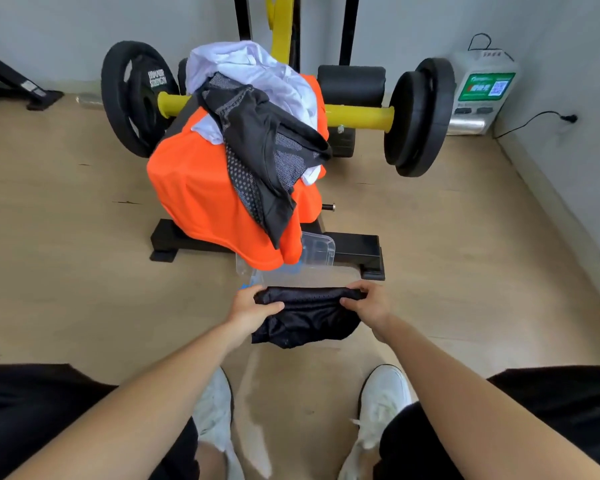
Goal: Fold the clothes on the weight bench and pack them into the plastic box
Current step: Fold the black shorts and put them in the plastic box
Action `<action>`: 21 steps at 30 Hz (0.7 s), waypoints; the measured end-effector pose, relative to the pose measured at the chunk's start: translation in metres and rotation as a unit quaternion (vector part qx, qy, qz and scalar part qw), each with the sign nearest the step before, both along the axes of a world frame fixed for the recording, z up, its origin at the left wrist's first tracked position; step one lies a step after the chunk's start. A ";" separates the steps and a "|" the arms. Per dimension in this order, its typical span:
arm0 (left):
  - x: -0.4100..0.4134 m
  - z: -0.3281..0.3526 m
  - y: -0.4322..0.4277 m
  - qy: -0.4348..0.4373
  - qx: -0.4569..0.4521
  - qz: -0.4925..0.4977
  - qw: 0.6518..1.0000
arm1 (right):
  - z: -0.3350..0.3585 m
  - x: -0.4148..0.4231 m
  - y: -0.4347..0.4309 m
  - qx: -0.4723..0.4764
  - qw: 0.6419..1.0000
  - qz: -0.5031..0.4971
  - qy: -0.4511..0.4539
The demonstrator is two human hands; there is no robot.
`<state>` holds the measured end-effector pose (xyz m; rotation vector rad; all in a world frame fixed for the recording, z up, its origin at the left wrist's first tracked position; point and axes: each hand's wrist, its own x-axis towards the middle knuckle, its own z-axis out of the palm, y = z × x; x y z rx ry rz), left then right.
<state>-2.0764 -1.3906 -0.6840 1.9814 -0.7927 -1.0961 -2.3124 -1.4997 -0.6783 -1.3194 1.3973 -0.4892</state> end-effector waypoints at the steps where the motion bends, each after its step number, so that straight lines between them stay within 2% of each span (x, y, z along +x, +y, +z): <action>1: 0.001 -0.004 -0.008 -0.003 -0.015 0.028 1.000 | -0.006 0.004 -0.007 -0.009 1.000 -0.012 -0.003; 4: 0.002 -0.023 -0.032 -0.005 -0.049 0.083 0.995 | -0.020 0.014 -0.022 -0.033 0.999 -0.038 0.003; 7: -0.004 -0.051 -0.044 -0.047 -0.022 0.082 0.995 | -0.041 0.020 -0.027 -0.067 0.995 -0.012 0.068; 10: -0.012 -0.068 -0.049 -0.099 0.004 0.042 0.994 | -0.062 0.021 -0.028 -0.100 0.984 0.034 0.147; 13: -0.009 -0.075 -0.053 -0.165 0.009 0.009 0.986 | -0.071 0.026 -0.030 -0.139 0.969 0.074 0.189; 18: -0.006 -0.079 -0.043 -0.351 -0.006 -0.083 0.933 | -0.073 0.020 -0.022 -0.266 0.919 0.167 0.236; 21: -0.012 -0.076 -0.036 -0.371 -0.030 -0.128 0.919 | -0.075 0.015 -0.019 -0.288 0.908 0.181 0.247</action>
